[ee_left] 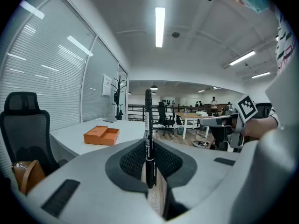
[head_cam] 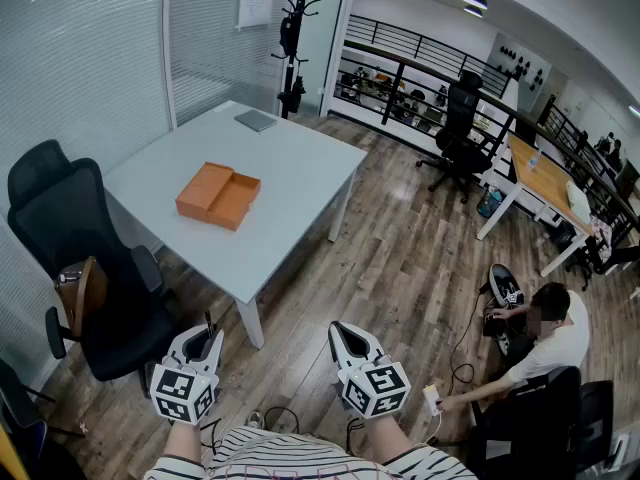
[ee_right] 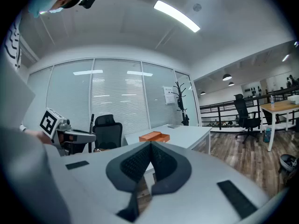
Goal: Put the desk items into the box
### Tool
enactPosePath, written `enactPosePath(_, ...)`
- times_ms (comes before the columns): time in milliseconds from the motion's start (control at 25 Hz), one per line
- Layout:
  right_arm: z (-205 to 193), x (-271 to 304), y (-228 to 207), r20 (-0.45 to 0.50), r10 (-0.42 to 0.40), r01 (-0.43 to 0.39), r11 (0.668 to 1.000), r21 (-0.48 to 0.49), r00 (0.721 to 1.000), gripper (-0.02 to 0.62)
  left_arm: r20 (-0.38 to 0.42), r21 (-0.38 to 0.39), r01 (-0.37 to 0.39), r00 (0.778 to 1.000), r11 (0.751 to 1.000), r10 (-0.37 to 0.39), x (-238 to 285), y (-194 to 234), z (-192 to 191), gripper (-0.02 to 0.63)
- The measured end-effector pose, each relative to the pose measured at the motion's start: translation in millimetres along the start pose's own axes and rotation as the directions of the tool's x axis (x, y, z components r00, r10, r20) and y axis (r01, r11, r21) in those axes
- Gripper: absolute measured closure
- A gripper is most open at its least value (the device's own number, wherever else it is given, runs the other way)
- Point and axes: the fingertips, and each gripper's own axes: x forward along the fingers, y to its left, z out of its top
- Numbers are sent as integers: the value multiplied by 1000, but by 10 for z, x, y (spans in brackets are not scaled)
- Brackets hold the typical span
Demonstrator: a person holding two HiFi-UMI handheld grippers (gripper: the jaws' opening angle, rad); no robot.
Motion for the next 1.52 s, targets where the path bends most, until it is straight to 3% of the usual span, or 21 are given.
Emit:
enactPosePath(240,11,-111,-134,37,33,-34,999,31,999,571,3,-10,-31,1000,999,31,-1,-186,-54,549)
enactPosePath(600,46,40,-461,42,10,-12,999,39,999,569,-15,-21,-66,998,998,66,291,-154,-74,549)
enactPosePath(1120,340,1542,-1000,19,-27,27,999,28,999,569,19,-58,-32,999,998,33,1683,962,263,549)
enactPosePath(1520,405,2537,-1282,-14,-25,25,998,51,1000,569,-18,-53,-42,999,998,41,2320,1648,367,549)
